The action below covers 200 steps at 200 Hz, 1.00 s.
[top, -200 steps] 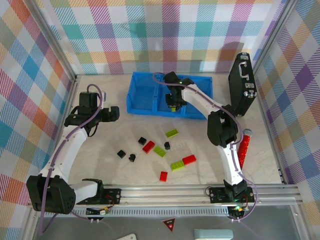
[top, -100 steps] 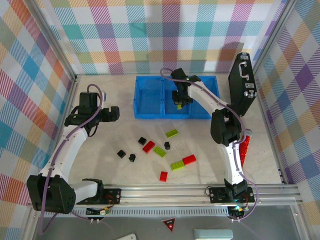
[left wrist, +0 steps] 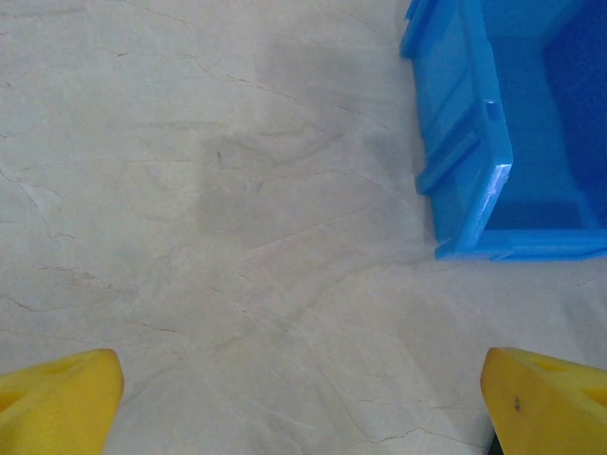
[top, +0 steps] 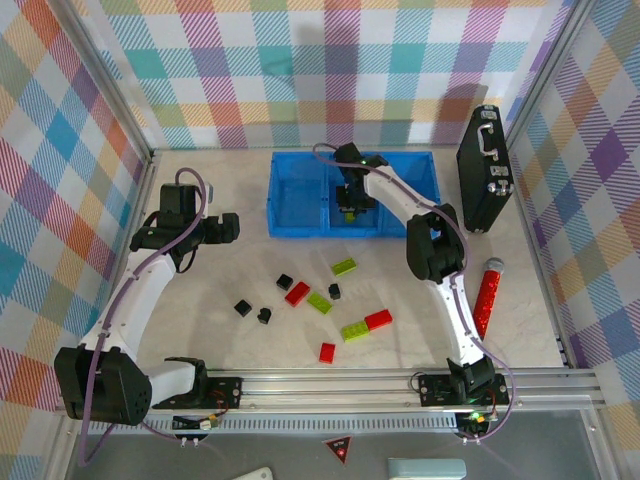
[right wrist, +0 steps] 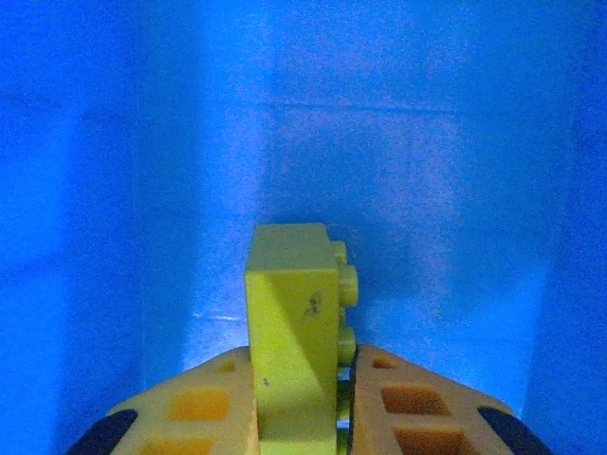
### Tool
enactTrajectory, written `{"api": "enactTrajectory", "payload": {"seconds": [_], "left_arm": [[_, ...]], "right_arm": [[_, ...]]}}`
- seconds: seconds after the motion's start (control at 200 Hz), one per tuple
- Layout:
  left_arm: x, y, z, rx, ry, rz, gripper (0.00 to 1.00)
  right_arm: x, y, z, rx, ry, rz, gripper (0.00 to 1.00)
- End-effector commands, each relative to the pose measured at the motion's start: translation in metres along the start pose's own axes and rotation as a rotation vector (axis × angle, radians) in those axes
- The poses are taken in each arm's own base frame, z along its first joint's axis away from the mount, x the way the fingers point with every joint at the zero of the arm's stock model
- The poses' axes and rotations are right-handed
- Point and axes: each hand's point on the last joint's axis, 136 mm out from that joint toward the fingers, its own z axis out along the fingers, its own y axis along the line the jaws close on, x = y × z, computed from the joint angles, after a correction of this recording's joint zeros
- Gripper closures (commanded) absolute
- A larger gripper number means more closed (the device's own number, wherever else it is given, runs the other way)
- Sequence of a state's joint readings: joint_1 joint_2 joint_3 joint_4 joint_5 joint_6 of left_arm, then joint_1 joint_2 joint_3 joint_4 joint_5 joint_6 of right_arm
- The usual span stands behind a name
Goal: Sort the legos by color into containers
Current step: Place the lego in the container, then pick up the lego from the bottom-center of the table.
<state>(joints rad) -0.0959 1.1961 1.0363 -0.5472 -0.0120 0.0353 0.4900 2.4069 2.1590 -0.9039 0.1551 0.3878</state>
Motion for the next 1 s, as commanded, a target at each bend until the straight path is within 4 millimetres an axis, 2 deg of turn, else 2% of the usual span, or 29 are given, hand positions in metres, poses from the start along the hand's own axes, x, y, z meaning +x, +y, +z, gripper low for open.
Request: {"api": "enactTrajectory", "payload": {"seconds": [0.0,0.075,0.26,0.465,0.69,0.995], "left_arm": [[0.004,0.0,0.003,0.001,0.016,0.005,0.04],[0.004,0.0,0.004,0.002,0.017,0.004,0.04],[0.004,0.0,0.003,0.003,0.019,0.004,0.04],[0.003,0.003,0.002,-0.01,0.011,0.007,0.04],[0.004,0.004,0.003,-0.018,0.014,0.012,0.04],[0.005,0.005,0.004,-0.023,0.02,0.013,0.04]], "right_arm": [[-0.004,0.008,-0.009,-0.022,-0.008,0.013,0.67],[-0.008,0.011,-0.019,-0.027,-0.024,0.006,0.62],[-0.02,0.014,-0.057,-0.041,-0.075,-0.016,0.59],[-0.013,0.018,-0.099,-0.066,-0.101,-0.059,0.59],[0.024,0.027,-0.125,-0.1,-0.08,-0.104,0.59],[0.095,0.033,-0.14,-0.112,-0.007,-0.162,0.59]]}}
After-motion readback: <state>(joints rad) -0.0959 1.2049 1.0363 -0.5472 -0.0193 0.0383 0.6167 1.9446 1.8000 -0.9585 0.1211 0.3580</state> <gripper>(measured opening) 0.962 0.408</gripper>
